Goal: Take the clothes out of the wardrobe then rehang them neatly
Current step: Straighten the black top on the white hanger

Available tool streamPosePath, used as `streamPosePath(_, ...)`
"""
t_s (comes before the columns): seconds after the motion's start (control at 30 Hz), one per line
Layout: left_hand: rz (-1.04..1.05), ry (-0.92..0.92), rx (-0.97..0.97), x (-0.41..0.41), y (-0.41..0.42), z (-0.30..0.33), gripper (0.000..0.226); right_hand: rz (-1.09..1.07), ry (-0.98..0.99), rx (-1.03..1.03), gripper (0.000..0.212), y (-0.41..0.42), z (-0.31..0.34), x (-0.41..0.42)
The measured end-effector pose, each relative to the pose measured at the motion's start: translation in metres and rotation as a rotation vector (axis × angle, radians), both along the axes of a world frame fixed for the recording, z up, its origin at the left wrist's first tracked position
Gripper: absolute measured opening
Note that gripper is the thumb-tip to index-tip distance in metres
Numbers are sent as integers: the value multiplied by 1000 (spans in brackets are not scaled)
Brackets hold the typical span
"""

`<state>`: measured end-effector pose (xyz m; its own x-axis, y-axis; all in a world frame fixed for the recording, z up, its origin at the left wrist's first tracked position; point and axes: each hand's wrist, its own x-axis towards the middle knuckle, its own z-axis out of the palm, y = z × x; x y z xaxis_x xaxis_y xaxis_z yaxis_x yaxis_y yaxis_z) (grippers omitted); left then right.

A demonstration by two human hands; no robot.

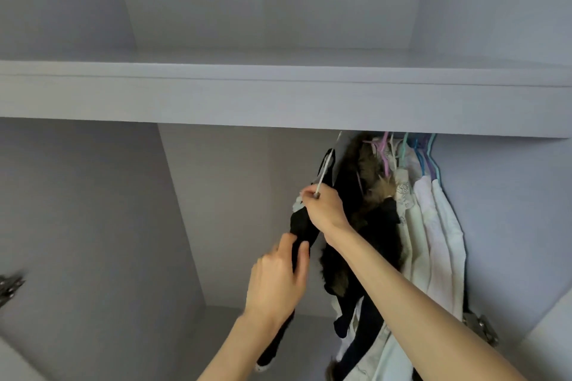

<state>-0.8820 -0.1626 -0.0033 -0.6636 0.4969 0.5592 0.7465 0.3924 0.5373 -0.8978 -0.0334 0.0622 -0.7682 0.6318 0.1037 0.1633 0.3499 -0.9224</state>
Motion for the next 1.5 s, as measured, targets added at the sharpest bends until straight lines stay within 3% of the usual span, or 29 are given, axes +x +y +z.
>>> streamPosePath(0.1,19,-99,-191,1,-16,-11,44,99,-169,150,25,-2,-24,13)
streamPosePath(0.2,100,-156,-242,-19,-36,-28,40,270,-285,299,36,-11,-46,21)
streamPosePath(0.3,210,-158,-282,-46,-71,-48,38,316,-371,627,31,-18,-56,25)
streamPosePath(0.43,349,-211,-291,-66,-130,-60,41,289,-383,873,31,-30,-61,32)
streamPosePath(0.5,406,-215,-317,-68,-151,-61,46,334,-299,963,30,-39,-69,34)
streamPosePath(0.6,420,-184,-347,-56,-176,-61,54,429,-29,925,27,-51,-84,36)
streamPosePath(0.67,372,-161,-365,-43,-192,-62,71,409,134,848,31,-64,-90,39)
streamPosePath(0.73,377,-122,-362,-28,-214,-69,70,383,212,791,32,-83,-92,44)
streamPosePath(0.87,409,-344,-229,22,-262,-88,43,442,173,730,30,-130,-119,58)
streamPosePath(1.0,596,-484,-162,82,-309,-119,25,582,-32,518,18,-182,-148,71)
streamPosePath(1.13,771,-644,-124,138,-348,-137,32,656,-147,555,29,-229,-166,89)
streamPosePath(1.27,981,-717,-50,204,-380,-152,36,765,-56,648,39,-279,-194,114)
streamPosePath(1.5,1402,-778,87,325,-419,-165,38,1205,-43,550,39,-383,-229,150)
